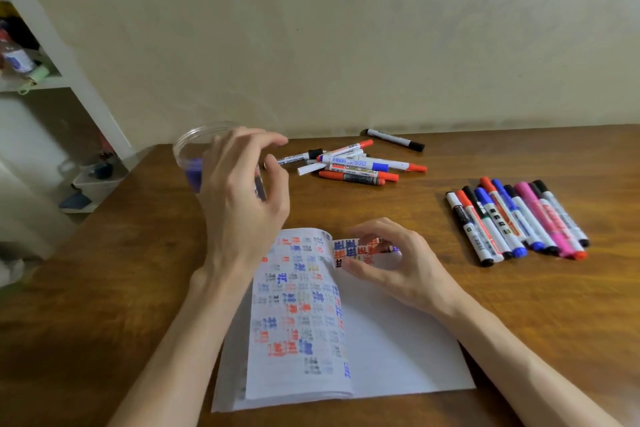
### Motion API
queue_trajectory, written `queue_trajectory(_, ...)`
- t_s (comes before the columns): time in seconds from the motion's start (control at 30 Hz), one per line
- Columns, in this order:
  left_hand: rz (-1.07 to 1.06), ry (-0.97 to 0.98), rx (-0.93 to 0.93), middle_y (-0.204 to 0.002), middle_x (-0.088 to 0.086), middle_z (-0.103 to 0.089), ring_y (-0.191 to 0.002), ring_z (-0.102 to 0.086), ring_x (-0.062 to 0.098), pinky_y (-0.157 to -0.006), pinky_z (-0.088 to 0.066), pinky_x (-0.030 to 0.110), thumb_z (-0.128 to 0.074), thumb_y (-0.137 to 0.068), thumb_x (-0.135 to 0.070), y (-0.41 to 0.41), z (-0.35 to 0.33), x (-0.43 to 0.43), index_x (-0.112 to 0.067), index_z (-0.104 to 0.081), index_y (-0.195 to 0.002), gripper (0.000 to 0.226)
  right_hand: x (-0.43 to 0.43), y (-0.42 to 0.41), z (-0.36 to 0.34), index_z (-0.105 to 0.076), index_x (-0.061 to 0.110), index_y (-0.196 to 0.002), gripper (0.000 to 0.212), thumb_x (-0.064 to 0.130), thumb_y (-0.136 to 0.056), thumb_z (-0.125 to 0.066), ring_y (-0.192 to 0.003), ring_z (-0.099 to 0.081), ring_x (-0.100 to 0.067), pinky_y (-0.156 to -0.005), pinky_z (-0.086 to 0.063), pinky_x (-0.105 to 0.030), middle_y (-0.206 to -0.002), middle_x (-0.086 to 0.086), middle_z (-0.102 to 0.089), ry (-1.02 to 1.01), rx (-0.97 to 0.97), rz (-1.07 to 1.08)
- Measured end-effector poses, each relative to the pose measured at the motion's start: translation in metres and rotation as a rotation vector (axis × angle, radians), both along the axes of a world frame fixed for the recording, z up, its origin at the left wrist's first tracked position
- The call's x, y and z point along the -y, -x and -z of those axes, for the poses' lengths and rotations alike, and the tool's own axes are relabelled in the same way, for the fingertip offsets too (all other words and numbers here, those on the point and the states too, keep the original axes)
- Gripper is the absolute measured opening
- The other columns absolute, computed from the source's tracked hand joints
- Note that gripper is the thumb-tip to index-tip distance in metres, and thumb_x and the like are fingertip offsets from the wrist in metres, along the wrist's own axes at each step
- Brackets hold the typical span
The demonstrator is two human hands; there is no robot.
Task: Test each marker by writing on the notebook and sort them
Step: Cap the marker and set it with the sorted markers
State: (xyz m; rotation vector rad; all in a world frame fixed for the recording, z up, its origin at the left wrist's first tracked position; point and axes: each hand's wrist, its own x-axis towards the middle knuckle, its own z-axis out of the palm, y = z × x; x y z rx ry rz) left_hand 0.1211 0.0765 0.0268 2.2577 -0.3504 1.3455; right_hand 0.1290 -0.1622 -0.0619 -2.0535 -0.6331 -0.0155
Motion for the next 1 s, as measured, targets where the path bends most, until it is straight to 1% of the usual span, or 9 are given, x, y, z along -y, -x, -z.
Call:
queue_trajectory(0.1, 0.173, 0.091, -0.322, -0.107, -0.008, -0.07, -0.095, -0.066, 0.003, -0.08, -0.052, 0.02, -0.058, -0.099, -0.014, -0.003, -0.007, 0.038, -0.017, -0.069, -0.113, 0.018, -0.002, 0.005, -0.002, -0.075, 0.035, -0.111, 0.031, 0.051, -0.085, -0.083, -0.114, -0.065, -0.009, -0.094, -0.056, -0.033, -0.118, 0.019, -0.068, 0.018, 0.005, -0.112)
queue_trajectory(0.2, 0.227, 0.169, -0.631, -0.102, -0.015, -0.071, -0.09, -0.067, -0.002, -0.082, -0.057, 0.029, -0.061, -0.099, -0.023, -0.023, -0.001, 0.056, -0.027, -0.069, -0.113, 0.016, -0.009, 0.01, -0.002, -0.078, 0.036, -0.115, 0.035, 0.057, -0.086, -0.08, -0.125, -0.055, -0.003, -0.104, -0.049, -0.033, -0.124, 0.023, -0.067, 0.151, 0.048, -0.19)
queue_trajectory(0.3, 0.216, 0.229, -0.758, -0.104, -0.014, -0.07, -0.092, -0.067, 0.0, -0.088, -0.057, 0.031, -0.061, -0.1, -0.022, -0.044, 0.009, 0.064, -0.028, -0.068, -0.112, 0.015, -0.014, 0.012, 0.0, -0.077, 0.036, -0.122, 0.039, 0.059, -0.09, -0.076, -0.13, -0.045, 0.003, -0.11, -0.04, -0.028, -0.131, 0.025, -0.064, 0.257, 0.134, -0.215)
queue_trajectory(0.37, 0.185, 0.236, -0.834, -0.109, -0.012, -0.068, -0.097, -0.065, 0.001, -0.09, -0.055, 0.027, -0.059, -0.102, -0.021, -0.054, 0.017, 0.067, -0.027, -0.066, -0.118, 0.019, -0.013, 0.013, 0.002, -0.076, 0.038, -0.123, 0.04, 0.061, -0.091, -0.073, -0.135, -0.041, 0.002, -0.114, -0.038, -0.033, -0.137, 0.025, -0.061, 0.282, 0.169, -0.223)
queue_trajectory(0.5, 0.124, 0.294, -0.845, -0.123, -0.007, -0.064, -0.112, -0.06, 0.006, -0.094, -0.048, 0.024, -0.058, -0.102, -0.019, -0.067, 0.029, 0.071, -0.024, -0.061, -0.128, 0.027, -0.012, 0.013, 0.004, -0.074, 0.042, -0.124, 0.041, 0.065, -0.09, -0.07, -0.142, -0.036, -0.006, -0.117, -0.034, -0.042, -0.144, 0.022, -0.056, 0.321, 0.208, -0.219)
queue_trajectory(0.63, 0.123, 0.445, -0.895, -0.131, -0.008, -0.057, -0.119, -0.055, 0.007, -0.08, -0.041, 0.015, -0.059, -0.102, -0.018, -0.084, 0.026, 0.071, -0.026, -0.054, -0.137, 0.035, -0.017, 0.016, 0.007, -0.068, 0.045, -0.124, 0.043, 0.068, -0.088, -0.069, -0.145, -0.029, -0.011, -0.119, -0.028, -0.043, -0.146, 0.017, -0.048, 0.366, 0.235, -0.195)
queue_trajectory(0.7, 0.146, 0.421, -0.877, -0.132, -0.008, -0.057, -0.119, -0.055, 0.007, -0.081, -0.042, 0.015, -0.06, -0.102, -0.017, -0.092, 0.025, 0.07, -0.026, -0.054, -0.138, 0.037, -0.017, 0.017, 0.006, -0.066, 0.045, -0.124, 0.043, 0.068, -0.088, -0.069, -0.147, -0.025, -0.011, -0.121, -0.024, -0.044, -0.148, 0.016, -0.045, 0.362, 0.218, -0.196)
queue_trajectory(0.87, 0.135, 0.114, -0.733, -0.143, -0.005, -0.056, -0.134, -0.049, 0.012, -0.109, -0.044, 0.034, -0.063, -0.1, -0.025, -0.115, 0.051, 0.067, -0.026, -0.057, -0.139, 0.039, -0.001, 0.008, -0.001, -0.069, 0.04, -0.127, 0.044, 0.065, -0.09, -0.07, -0.142, -0.032, -0.006, -0.116, -0.033, -0.042, -0.142, 0.015, -0.05, 0.204, 0.164, -0.08)
queue_trajectory(1.0, 0.026, -0.038, -0.7, -0.156, -0.003, -0.044, -0.148, -0.033, 0.019, -0.122, -0.025, 0.059, -0.055, -0.098, -0.06, -0.149, 0.068, 0.067, -0.033, -0.048, -0.15, 0.059, 0.019, -0.007, 0.004, -0.07, 0.036, -0.126, 0.051, 0.069, -0.087, -0.065, -0.132, -0.044, -0.005, -0.109, -0.042, -0.046, -0.13, 0.019, -0.055, 0.051, 0.144, 0.138)
